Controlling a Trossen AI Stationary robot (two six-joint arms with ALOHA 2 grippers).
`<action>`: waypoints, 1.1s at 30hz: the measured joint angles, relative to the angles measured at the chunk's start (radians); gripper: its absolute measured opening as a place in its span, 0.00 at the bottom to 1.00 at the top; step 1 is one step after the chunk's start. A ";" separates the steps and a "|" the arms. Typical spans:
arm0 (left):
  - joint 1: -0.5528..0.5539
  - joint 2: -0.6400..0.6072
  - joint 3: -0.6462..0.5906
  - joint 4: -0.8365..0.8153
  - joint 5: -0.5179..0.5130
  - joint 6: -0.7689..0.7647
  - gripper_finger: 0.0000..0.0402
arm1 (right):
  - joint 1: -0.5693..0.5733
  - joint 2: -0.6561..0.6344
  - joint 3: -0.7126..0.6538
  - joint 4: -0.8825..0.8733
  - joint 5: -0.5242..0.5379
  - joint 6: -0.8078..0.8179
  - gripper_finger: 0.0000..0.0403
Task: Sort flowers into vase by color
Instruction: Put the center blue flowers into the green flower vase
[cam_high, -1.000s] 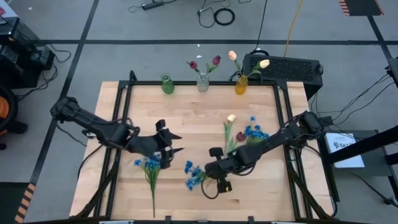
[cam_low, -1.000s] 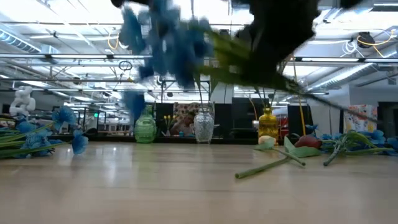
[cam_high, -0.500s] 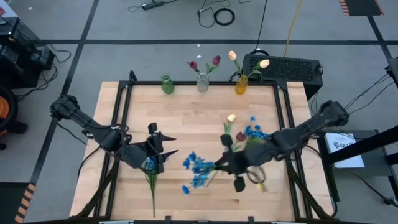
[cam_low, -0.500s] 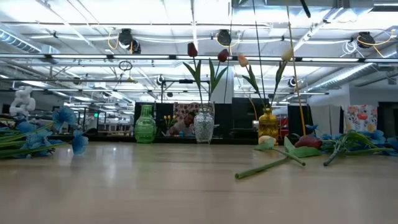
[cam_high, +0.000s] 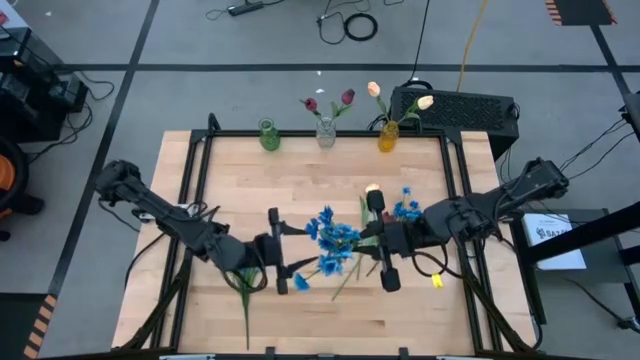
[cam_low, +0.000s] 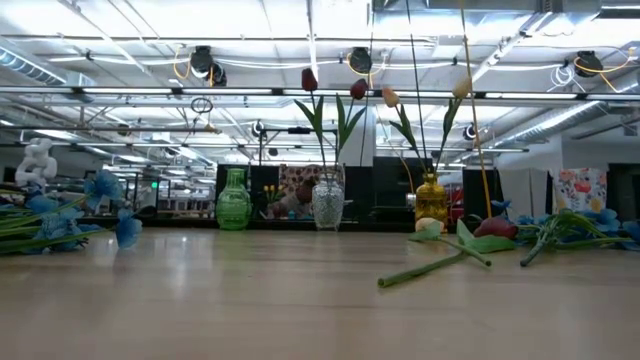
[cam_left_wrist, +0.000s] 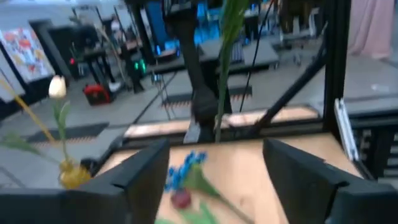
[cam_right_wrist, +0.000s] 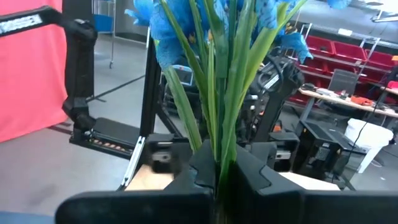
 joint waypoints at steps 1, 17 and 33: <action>0.000 0.013 0.000 0.041 0.000 0.016 0.70 | -0.003 0.003 0.000 0.008 0.000 0.000 0.02; 0.103 0.226 0.054 0.415 0.142 0.011 0.81 | -0.019 0.031 0.000 0.048 0.013 0.008 0.02; 0.111 0.236 0.064 0.459 0.154 0.018 0.56 | -0.019 0.035 0.000 0.062 0.015 0.002 0.02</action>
